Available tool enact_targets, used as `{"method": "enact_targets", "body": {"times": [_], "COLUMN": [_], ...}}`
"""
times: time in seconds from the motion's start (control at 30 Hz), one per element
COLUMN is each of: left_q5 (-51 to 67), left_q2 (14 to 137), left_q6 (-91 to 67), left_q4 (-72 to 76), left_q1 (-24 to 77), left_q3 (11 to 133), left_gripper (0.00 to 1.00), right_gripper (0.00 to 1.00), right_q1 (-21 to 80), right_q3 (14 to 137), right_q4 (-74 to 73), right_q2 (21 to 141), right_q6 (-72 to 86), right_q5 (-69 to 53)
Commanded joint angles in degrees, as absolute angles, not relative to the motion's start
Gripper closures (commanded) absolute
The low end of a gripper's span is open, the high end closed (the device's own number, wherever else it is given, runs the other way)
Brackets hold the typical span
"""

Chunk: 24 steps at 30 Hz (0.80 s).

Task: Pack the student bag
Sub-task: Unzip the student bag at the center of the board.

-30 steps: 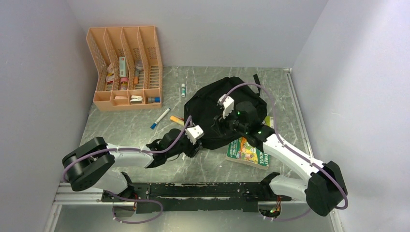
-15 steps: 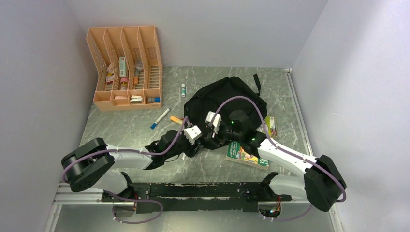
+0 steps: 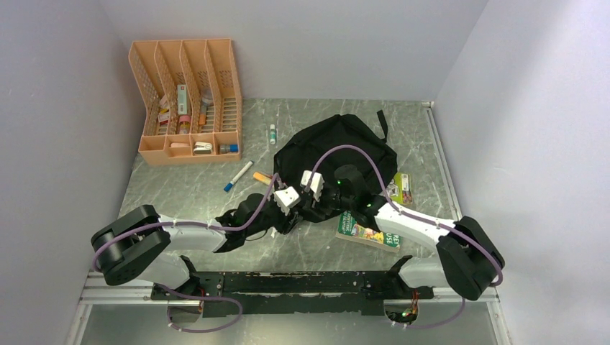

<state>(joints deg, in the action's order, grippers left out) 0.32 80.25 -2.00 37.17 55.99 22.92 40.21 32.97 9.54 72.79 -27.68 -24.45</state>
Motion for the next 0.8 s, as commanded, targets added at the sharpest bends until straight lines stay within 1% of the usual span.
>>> {"method": "enact_targets", "body": {"times": [0.0,0.13,0.23,0.3,0.43,0.57,0.63,0.67,0.77], "left_q5": [2.97,3.25,3.38,3.42,3.69,3.57,3.37,3.19,3.03], "left_q2": [80.22,80.42,80.3,80.25,80.33,80.24,80.18,80.16,80.07], "left_q6": [-2.9,-2.74,-2.72,-2.88,-2.9,-2.81,-2.83,-2.89,-2.94], "left_q4": [40.99,41.04,40.99,41.2,41.39,41.32,41.33,41.37,41.5], "left_q1": [55.93,55.98,55.96,55.93,55.94,55.9,55.9,55.9,55.9], "left_q3": [22.42,22.58,22.54,22.42,22.35,22.33,22.33,22.26,22.19], "left_gripper": [0.47,0.47,0.47,0.47,0.47,0.47,0.47,0.47,0.47], "right_gripper": [0.46,0.48,0.52,0.58,0.76,0.89,0.97,1.0,1.0], "right_q1": [40.6,40.55,40.52,40.53,40.52,40.52,40.51,40.52,40.16], "right_q3": [32.86,32.58,32.01,31.67,31.26,31.02,30.95,30.85,30.53], "right_q4": [11.86,12.78,14.33,14.92,15.89,16.8,17.44,17.96,19.26], "right_q2": [74.55,75.63,76.0,76.09,76.46,75.73,74.63,74.05,72.17], "right_q6": [-29.17,-29.3,-29.02,-28.87,-28.19,-27.37,-26.86,-26.23,-24.28], "right_q5": [-23.58,-22.63,-21.58,-21.59,-20.5,-19.8,-19.45,-19.28,-18.89]}}
